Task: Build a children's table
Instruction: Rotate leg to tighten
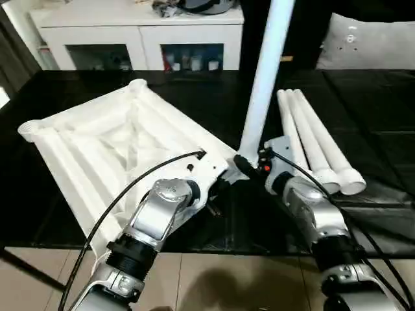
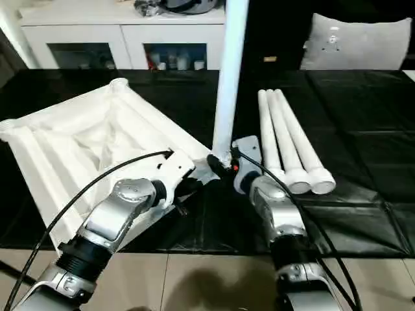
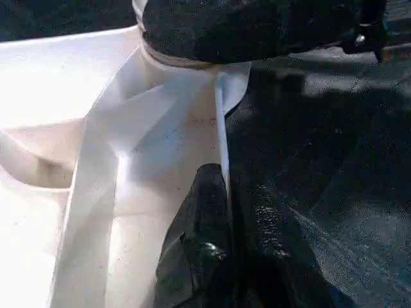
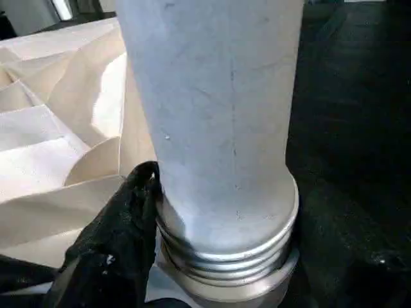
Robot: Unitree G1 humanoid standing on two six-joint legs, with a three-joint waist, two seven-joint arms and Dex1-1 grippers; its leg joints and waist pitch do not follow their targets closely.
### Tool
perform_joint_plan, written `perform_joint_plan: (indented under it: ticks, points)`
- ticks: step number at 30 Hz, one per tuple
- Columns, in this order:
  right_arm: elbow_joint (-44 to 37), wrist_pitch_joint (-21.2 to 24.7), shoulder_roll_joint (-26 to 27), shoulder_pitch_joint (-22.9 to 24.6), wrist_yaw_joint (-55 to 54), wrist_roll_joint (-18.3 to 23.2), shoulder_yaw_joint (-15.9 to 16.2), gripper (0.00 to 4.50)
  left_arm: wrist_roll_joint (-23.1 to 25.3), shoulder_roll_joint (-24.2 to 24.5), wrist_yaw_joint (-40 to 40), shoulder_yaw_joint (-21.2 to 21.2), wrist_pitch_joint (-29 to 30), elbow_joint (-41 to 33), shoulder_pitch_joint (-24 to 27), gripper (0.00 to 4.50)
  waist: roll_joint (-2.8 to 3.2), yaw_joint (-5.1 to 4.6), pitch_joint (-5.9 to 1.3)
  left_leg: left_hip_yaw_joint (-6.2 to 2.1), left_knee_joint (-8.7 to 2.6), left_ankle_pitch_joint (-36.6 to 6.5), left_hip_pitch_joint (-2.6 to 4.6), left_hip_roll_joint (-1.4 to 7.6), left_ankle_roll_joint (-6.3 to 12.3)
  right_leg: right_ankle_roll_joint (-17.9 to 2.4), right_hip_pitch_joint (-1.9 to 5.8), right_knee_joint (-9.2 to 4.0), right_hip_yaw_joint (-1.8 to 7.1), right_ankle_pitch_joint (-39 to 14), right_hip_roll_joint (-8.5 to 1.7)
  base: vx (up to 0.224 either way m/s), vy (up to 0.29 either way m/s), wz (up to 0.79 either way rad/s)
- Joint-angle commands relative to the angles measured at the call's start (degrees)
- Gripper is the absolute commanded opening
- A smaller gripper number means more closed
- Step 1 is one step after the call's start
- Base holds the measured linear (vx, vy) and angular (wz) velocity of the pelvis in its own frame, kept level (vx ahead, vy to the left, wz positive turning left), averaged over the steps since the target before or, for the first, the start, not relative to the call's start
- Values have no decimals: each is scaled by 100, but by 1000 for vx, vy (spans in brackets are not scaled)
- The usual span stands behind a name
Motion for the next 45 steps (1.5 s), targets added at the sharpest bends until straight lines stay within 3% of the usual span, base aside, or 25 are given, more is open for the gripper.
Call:
perform_joint_plan:
  ticks: [1,2,3,7,10,13,15,19,21,22,26,29,34,38,41,42,45]
  points:
    - [-407,12,72,206,243,155,187,303,114,13,169,63,-486,438,-221,0,-117,8,-311,-19,-376,-911,20,143,393,-769,253,-574,274,-1797,-420,0,0,0]
    - [-603,11,48,300,143,129,127,303,72,6,183,143,-661,673,-323,0,-125,38,-311,-28,-393,-896,9,149,369,-721,262,-558,274,-1821,-420,0,0,0]
    - [-652,3,34,326,165,132,129,338,58,6,168,158,-669,708,-336,44,-118,50,-310,-29,-399,-901,12,152,357,-691,258,-563,274,-1853,-427,0,0,0]
    - [-972,-4,-25,503,213,169,100,338,64,23,216,208,-898,870,-402,61,-104,47,-312,-43,-409,-983,-13,153,336,-614,269,-572,269,-1974,-444,0,0,0]
    - [-1124,-74,-112,619,153,112,87,338,1,50,256,198,-1110,893,-416,93,-102,14,-347,-66,-391,-695,-73,170,344,-749,308,-485,261,-1310,-441,0,0,0]
    - [-1202,-68,-156,641,198,122,123,338,16,90,208,139,-1196,973,-417,98,-100,-14,-378,-57,-341,-375,-97,163,487,-965,321,-413,262,-633,-433,0,0,0]
    - [-1297,111,-175,630,412,240,181,338,51,134,207,131,-1280,1046,-417,98,-96,-17,-372,-42,-327,-360,-86,159,547,-1075,310,-402,265,-455,-428,0,0,0]
    - [-1380,238,-200,600,636,339,226,338,50,257,140,168,-1325,939,-335,98,-96,-7,-360,-41,-334,-461,-80,174,590,-1125,322,-409,265,-560,-441,0,0,0]
    - [-1295,250,-205,535,603,292,239,338,64,493,-66,128,-1274,658,-195,98,-110,-19,-342,-40,-354,-603,-80,181,525,-1087,321,-427,264,-827,-449,0,0,0]
    - [-1295,250,-205,535,603,292,239,365,64,493,-66,128,-1274,658,-195,97,-113,-29,-331,-54,-371,-675,-103,178,483,-1020,341,-434,254,-1022,-462,0,0,0]
    - [-1222,245,-215,504,629,273,282,385,8,775,-309,138,-1084,202,8,97,-93,-83,-317,-39,-375,-802,-36,188,352,-915,276,-490,271,-1463,-443,0,0,0]
    - [-1237,275,-219,517,650,296,284,421,-31,876,-383,175,-996,-5,97,97,-85,-63,-323,-49,-381,-741,-45,206,324,-954,278,-457,277,-1327,-444,0,0,0]
    - [-1382,302,-294,625,760,340,319,425,-180,1093,-530,321,-805,-514,341,97,-79,-32,-337,-38,-361,-568,-50,197,366,-1107,288,-398,281,-804,-430,0,0,0]
    - [-1875,435,-831,782,1408,400,448,449,-567,1475,-703,682,-404,-1226,593,97,-105,-20,-332,-36,-361,-584,-60,197,405,-1099,310,-378,279,-744,-426,0,0,0]
    - [-2003,586,-1131,789,1649,351,516,449,-618,1599,-726,845,-309,-1376,642,97,-123,-35,-298,-23,-362,-716,-59,168,399,-998,295,-432,269,-1168,-398,0,0,0]
    - [-2043,669,-1308,777,1783,324,529,449,-622,1666,-712,932,-215,-1487,678,97,-112,-28,-287,-25,-370,-809,-44,170,367,-913,281,-470,266,-1544,-409,0,0,0]
    - [-2198,833,-1678,767,2161,397,518,449,-625,1832,-687,1124,-4,-1746,804,97,-117,-4,-304,-38,-363,-720,-43,192,368,-893,290,-447,275,-1473,-407,0,0,0]
